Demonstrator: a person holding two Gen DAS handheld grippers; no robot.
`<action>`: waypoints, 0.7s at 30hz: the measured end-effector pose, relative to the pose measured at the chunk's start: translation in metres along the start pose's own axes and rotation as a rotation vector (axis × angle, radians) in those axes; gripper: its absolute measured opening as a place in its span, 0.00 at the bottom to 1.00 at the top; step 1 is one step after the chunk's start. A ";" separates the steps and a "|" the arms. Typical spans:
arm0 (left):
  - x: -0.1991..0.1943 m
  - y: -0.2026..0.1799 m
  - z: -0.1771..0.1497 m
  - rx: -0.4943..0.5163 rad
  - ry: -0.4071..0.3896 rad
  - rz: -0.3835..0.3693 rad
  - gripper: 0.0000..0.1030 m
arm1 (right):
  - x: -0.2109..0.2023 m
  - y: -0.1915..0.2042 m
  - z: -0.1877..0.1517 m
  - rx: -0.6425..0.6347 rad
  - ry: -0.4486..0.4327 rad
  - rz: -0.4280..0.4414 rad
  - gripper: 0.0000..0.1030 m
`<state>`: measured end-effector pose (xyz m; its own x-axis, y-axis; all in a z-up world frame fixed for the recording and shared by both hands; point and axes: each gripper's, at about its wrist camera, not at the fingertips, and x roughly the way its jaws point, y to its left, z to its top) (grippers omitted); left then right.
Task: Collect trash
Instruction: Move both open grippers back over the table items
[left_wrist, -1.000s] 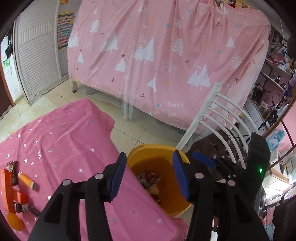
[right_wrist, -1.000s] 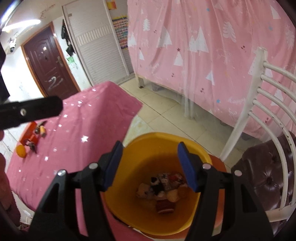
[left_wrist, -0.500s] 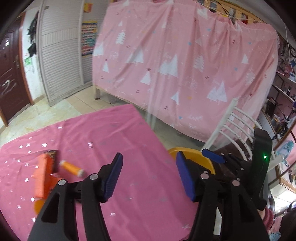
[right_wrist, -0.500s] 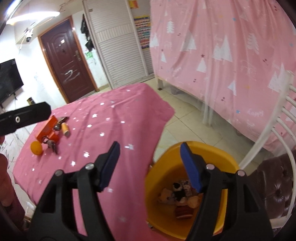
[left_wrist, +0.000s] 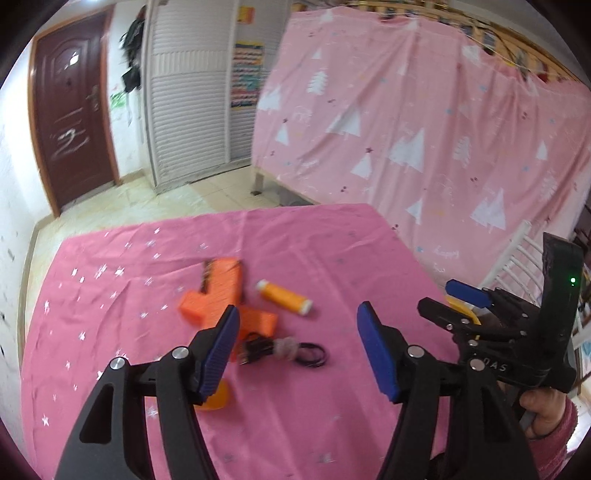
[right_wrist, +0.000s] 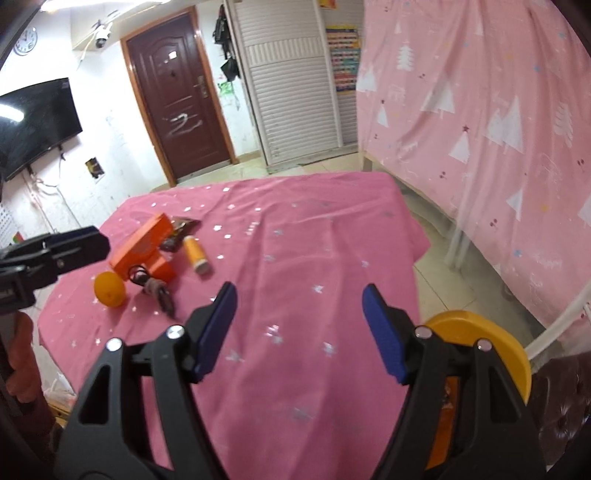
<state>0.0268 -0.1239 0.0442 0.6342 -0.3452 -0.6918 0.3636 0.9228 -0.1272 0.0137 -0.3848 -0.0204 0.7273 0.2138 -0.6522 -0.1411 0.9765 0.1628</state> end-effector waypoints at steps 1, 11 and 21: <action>0.000 0.007 -0.001 -0.011 0.002 0.006 0.59 | 0.002 0.004 0.001 -0.007 0.003 0.004 0.66; 0.006 0.046 -0.017 -0.037 0.023 0.056 0.59 | 0.018 0.028 0.011 -0.056 0.030 0.019 0.66; 0.023 0.060 -0.036 -0.006 0.072 0.050 0.59 | 0.040 0.043 0.015 -0.087 0.065 0.030 0.66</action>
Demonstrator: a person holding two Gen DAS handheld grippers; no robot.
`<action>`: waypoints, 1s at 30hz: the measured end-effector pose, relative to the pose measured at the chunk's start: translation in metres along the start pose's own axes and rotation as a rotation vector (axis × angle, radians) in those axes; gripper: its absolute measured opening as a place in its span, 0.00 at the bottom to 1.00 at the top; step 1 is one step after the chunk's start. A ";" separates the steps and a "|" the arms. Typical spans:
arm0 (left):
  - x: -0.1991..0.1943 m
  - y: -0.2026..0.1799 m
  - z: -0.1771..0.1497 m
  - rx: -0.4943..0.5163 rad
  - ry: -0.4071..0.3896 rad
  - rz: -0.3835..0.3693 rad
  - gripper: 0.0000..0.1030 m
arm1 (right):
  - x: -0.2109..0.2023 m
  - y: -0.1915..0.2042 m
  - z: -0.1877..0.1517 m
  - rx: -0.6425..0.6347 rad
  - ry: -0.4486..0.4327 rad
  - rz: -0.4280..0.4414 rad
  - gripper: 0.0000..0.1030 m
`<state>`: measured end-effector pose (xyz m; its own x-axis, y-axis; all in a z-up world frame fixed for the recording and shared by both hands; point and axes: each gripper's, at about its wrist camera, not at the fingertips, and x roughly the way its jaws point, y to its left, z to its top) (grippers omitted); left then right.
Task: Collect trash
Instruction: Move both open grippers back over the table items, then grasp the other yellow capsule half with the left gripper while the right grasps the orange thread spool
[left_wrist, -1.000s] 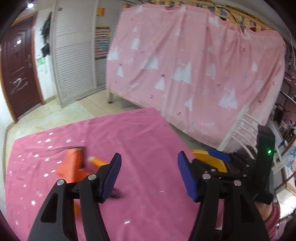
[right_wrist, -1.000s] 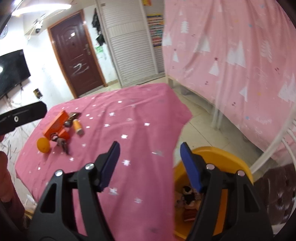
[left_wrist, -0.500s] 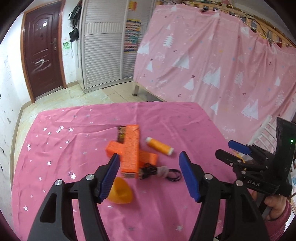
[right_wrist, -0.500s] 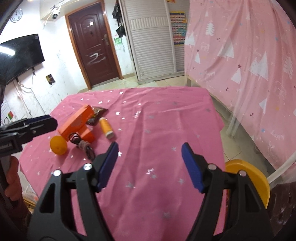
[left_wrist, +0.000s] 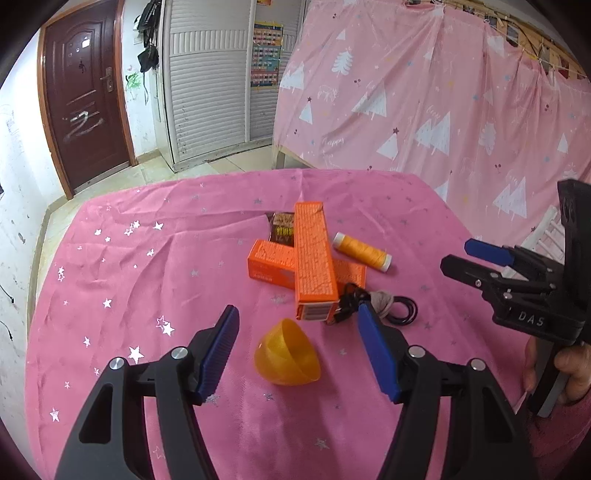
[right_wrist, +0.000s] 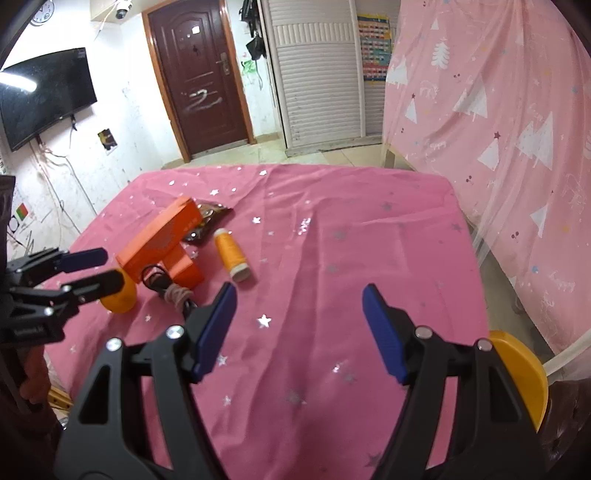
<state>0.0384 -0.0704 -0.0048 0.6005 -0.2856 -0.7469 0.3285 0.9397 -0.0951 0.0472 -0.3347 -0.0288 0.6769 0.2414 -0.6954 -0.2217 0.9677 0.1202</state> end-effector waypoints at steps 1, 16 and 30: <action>0.002 0.001 0.000 0.001 0.004 -0.003 0.59 | 0.001 0.001 0.001 -0.003 0.002 0.001 0.66; 0.020 0.012 -0.012 -0.007 0.058 -0.025 0.56 | 0.023 0.032 0.012 -0.078 0.039 0.023 0.66; 0.021 0.014 -0.016 0.003 0.069 -0.003 0.27 | 0.043 0.051 0.024 -0.125 0.070 0.007 0.66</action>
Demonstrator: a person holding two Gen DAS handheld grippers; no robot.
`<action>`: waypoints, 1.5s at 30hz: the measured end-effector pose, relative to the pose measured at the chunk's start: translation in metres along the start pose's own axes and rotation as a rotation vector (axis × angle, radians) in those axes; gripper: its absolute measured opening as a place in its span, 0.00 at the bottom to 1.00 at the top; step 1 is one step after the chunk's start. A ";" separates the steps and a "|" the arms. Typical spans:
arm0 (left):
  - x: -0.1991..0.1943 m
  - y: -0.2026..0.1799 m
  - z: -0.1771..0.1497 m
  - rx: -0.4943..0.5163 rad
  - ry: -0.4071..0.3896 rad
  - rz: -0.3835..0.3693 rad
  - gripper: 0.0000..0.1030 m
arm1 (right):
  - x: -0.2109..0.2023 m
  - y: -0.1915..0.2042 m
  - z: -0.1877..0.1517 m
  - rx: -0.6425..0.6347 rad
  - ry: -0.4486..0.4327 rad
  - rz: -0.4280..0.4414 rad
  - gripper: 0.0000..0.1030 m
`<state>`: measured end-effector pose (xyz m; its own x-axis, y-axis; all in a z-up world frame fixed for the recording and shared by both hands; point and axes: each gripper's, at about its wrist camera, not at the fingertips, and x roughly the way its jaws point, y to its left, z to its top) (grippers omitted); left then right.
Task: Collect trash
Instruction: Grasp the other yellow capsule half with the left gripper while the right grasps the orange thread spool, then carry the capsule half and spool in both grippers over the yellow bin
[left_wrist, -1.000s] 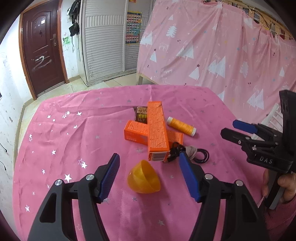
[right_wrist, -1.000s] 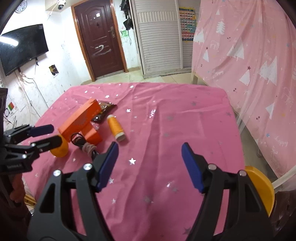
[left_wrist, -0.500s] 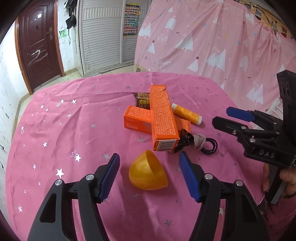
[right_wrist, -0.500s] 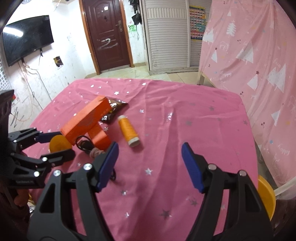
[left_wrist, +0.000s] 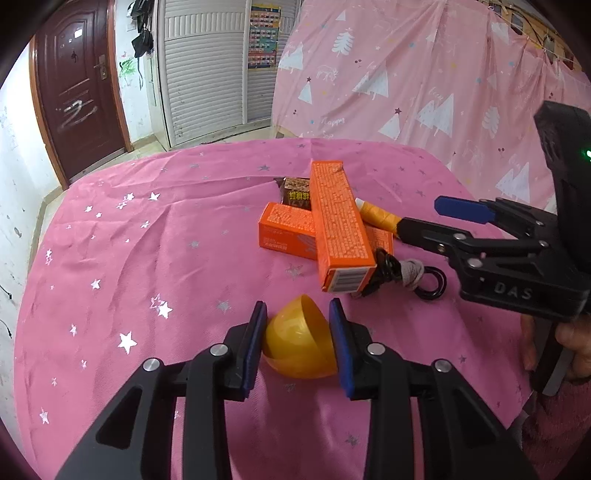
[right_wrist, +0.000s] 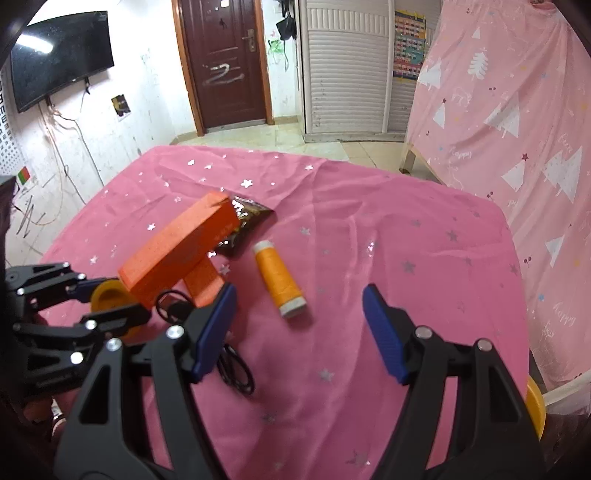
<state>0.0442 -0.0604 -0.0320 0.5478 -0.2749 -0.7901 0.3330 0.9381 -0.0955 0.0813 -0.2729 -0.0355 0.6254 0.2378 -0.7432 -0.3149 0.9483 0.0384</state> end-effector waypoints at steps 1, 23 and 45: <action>-0.002 0.002 -0.001 -0.006 0.001 -0.004 0.27 | 0.002 0.002 0.001 -0.004 0.004 -0.001 0.66; -0.037 0.038 -0.011 -0.113 -0.057 -0.013 0.27 | 0.028 0.012 0.010 -0.020 0.068 -0.033 0.16; -0.075 -0.031 0.001 0.002 -0.121 -0.039 0.28 | -0.058 -0.041 -0.026 0.115 -0.090 -0.062 0.16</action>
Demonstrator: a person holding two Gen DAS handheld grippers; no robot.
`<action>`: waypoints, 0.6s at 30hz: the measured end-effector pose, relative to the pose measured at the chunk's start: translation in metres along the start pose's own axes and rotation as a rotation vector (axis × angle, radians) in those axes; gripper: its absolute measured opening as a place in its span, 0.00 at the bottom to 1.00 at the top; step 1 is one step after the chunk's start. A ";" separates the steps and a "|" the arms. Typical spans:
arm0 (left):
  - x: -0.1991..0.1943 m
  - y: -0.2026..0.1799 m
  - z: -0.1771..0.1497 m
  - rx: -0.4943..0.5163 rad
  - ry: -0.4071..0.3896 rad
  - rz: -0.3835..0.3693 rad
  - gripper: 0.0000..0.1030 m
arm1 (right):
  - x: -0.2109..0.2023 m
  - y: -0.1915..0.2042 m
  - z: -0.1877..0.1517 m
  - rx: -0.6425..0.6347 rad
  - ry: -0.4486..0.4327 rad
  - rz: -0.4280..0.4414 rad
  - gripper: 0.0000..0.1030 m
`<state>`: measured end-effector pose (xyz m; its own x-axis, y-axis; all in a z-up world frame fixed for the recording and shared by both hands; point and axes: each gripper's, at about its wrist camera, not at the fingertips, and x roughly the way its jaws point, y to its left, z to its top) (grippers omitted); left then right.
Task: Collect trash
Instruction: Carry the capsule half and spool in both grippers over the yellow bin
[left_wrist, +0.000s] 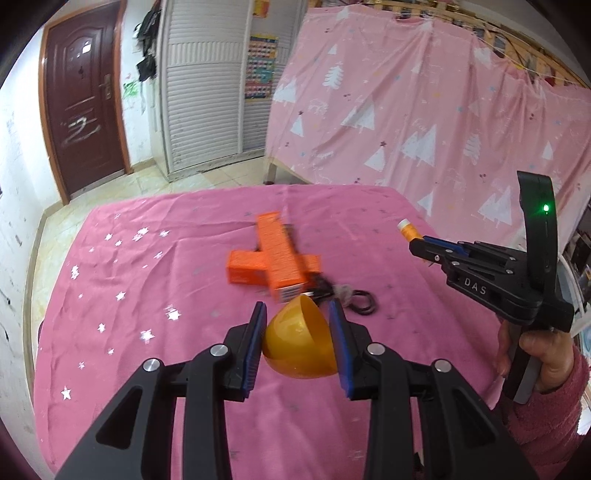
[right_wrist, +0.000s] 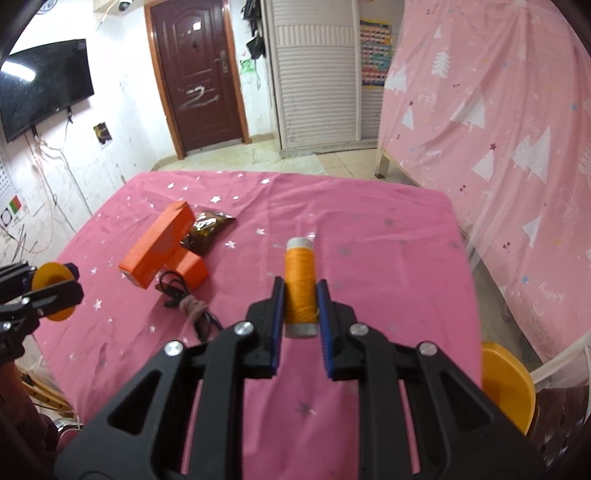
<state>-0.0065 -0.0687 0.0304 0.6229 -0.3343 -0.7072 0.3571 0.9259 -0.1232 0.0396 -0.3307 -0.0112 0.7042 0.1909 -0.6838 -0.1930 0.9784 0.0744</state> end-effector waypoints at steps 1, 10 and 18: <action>0.000 -0.006 0.001 0.008 0.000 -0.007 0.28 | -0.006 -0.005 -0.002 0.012 -0.009 -0.002 0.16; 0.008 -0.068 0.010 0.115 0.016 -0.088 0.28 | -0.038 -0.062 -0.030 0.110 -0.044 -0.069 0.16; 0.029 -0.125 0.012 0.212 0.062 -0.153 0.28 | -0.052 -0.106 -0.053 0.186 -0.047 -0.118 0.16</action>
<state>-0.0245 -0.1962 0.0334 0.5089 -0.4505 -0.7335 0.5860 0.8055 -0.0881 -0.0126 -0.4481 -0.0216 0.7466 0.0734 -0.6612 0.0188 0.9912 0.1312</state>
